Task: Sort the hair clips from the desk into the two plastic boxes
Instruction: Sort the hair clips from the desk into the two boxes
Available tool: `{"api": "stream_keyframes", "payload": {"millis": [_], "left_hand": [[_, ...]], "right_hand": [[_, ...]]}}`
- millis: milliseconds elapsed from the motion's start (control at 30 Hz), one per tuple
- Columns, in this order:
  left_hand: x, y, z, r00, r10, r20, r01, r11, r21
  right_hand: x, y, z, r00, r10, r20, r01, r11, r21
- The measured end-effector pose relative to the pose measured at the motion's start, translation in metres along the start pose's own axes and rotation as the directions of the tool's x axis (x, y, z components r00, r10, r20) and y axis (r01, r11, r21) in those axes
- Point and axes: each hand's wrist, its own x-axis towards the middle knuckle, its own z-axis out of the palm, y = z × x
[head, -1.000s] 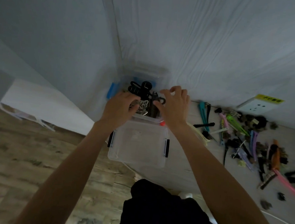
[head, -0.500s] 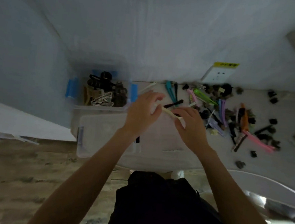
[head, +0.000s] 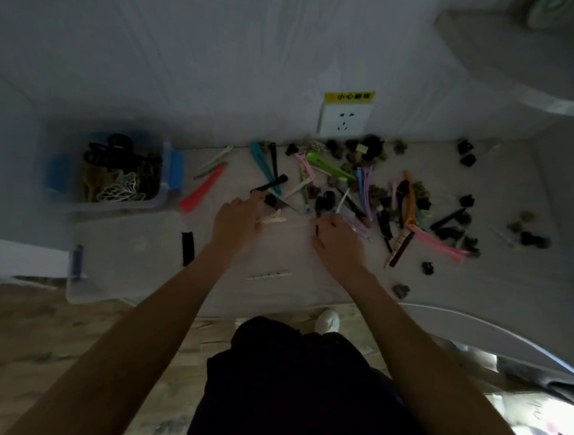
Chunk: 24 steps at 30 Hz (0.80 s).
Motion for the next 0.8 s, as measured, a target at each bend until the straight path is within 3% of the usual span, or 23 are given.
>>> {"api": "stream_keyframes", "payload": {"millis": [100,167,233,367,533,800], "left_hand": [[-0.029,0.007,0.000,0.997,-0.038,-0.067,0.023,0.978,-0.210],[-0.045,0.013,0.003,0.994,0.037,-0.103,-0.059,0.975,-0.214],[-0.055,0.016,0.009,0.995,0.081,-0.053,-0.091,0.974,-0.209],[-0.065,0.015,0.022,0.992,0.102,0.074,-0.083,0.971,-0.224],[-0.073,0.003,0.029,0.988,0.090,0.126,-0.066,0.981,-0.182],[-0.077,-0.003,0.026,0.991,0.096,0.089,-0.091,0.994,-0.061]], "right_hand": [[0.011,-0.005,-0.001,1.000,0.006,0.003,-0.006,0.991,-0.133],[0.016,-0.003,-0.004,0.999,0.027,0.033,-0.020,0.975,-0.221],[0.017,0.000,-0.005,0.999,0.020,0.051,-0.005,0.960,-0.279],[0.008,0.006,-0.007,1.000,-0.017,-0.019,0.014,0.990,-0.140],[0.005,0.003,-0.010,0.996,-0.005,-0.088,0.015,0.993,0.114],[0.057,-0.042,-0.007,0.988,-0.129,-0.083,0.118,0.985,-0.127]]}}
